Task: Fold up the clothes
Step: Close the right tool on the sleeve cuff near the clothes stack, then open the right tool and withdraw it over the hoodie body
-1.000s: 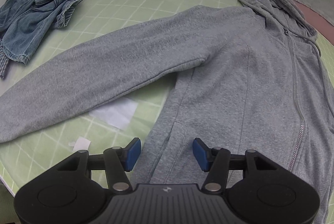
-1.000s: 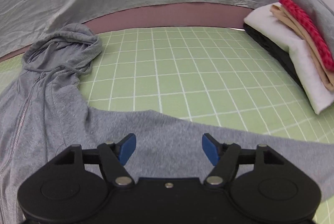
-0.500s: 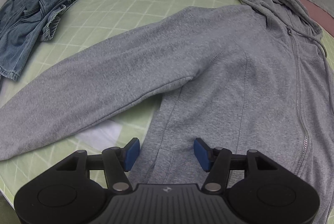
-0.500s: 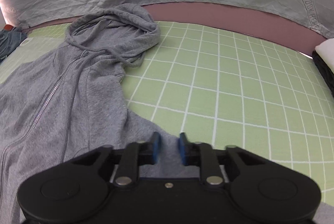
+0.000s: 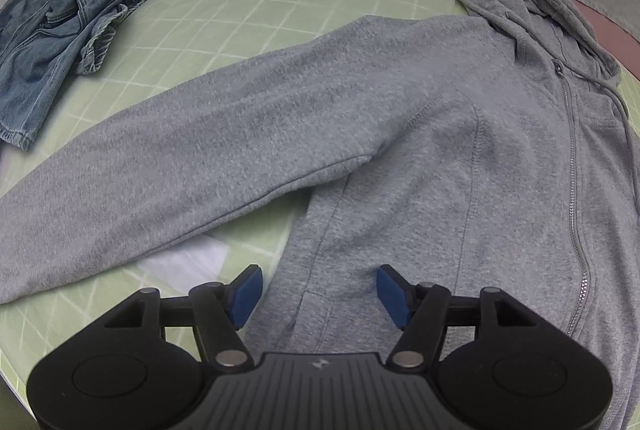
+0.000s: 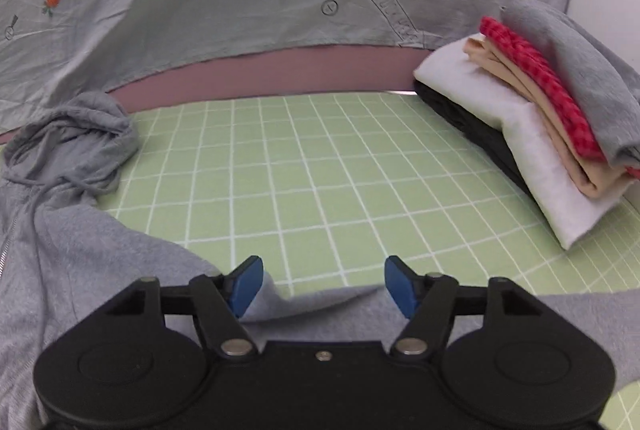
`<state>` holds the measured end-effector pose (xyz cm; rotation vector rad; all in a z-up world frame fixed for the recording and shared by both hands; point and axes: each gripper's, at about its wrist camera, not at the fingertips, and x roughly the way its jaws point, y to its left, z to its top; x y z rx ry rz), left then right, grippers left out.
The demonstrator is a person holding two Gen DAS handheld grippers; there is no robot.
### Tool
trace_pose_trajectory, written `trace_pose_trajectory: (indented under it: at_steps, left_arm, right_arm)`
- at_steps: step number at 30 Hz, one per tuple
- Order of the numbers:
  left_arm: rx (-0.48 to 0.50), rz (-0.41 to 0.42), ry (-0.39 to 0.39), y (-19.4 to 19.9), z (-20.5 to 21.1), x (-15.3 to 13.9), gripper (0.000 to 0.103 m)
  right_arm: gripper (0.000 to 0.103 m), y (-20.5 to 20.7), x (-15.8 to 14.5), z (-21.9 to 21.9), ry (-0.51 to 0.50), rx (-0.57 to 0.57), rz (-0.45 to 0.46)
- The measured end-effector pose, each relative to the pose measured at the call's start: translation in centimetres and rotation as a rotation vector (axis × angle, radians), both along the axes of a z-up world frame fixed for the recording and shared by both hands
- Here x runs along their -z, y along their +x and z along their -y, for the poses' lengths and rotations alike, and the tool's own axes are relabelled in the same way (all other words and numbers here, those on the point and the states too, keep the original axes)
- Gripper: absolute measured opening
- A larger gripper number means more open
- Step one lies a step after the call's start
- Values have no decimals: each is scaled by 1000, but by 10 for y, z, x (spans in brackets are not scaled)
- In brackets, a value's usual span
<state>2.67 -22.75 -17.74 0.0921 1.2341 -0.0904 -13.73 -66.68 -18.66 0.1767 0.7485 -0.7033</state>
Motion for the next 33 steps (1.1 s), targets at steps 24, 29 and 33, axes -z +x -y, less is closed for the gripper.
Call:
trace_pose_trajectory:
  at_steps: [24, 29, 33]
  left_arm:
    - [135, 25, 88, -12, 52, -11, 65]
    - [173, 46, 89, -17, 63, -18, 65]
    - [169, 50, 94, -20, 61, -19, 65]
  right_arm:
    - [26, -108, 21, 83, 87, 214, 41]
    - [3, -115, 22, 87, 37, 231, 7]
    - [3, -124, 22, 96, 17, 289, -7]
